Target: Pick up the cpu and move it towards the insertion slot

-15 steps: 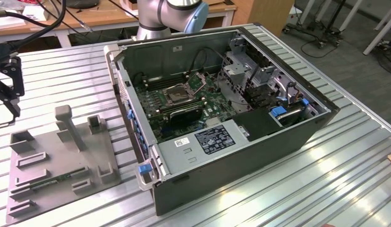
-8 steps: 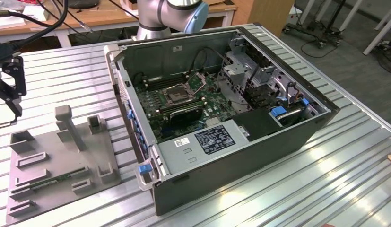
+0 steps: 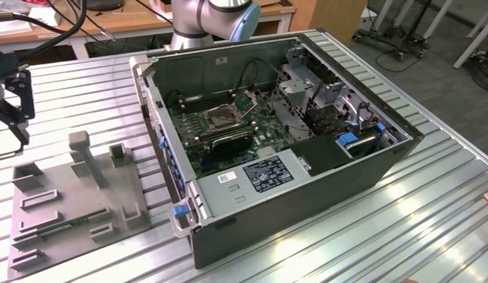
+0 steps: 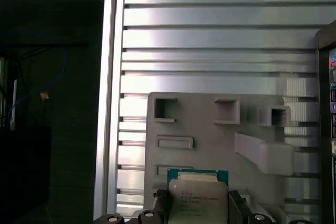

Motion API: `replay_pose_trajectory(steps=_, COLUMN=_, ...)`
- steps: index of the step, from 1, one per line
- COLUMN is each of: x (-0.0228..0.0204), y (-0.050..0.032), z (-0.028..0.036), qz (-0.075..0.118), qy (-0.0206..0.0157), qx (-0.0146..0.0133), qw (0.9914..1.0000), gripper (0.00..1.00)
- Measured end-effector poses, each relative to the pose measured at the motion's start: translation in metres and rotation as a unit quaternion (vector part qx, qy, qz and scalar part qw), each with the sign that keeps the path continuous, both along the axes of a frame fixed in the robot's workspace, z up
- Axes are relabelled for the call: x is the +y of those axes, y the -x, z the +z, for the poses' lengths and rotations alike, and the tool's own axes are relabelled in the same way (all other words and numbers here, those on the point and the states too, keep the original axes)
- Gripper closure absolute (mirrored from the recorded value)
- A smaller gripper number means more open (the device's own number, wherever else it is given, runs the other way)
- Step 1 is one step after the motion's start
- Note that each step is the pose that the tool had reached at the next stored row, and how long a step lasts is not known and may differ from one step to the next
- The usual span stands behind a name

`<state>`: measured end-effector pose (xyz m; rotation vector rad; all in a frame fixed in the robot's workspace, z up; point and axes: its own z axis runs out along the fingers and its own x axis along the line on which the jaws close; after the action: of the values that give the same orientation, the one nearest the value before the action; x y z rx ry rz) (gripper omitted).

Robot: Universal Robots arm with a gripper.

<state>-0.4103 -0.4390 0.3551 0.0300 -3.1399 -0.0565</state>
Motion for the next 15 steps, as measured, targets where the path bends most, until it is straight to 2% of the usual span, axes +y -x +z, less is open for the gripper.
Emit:
replay_pose_trajectory(steps=9, x=0.0005, y=-0.0008, z=0.0000, qz=0.000, qy=0.0000, qx=0.0000, qw=1.00000, gripper=0.46)
replay_pose_trajectory(steps=15, x=0.0004, y=-0.0067, z=-0.0001, qz=0.000, qy=0.0000, qx=0.0000, qw=1.00000, gripper=0.46)
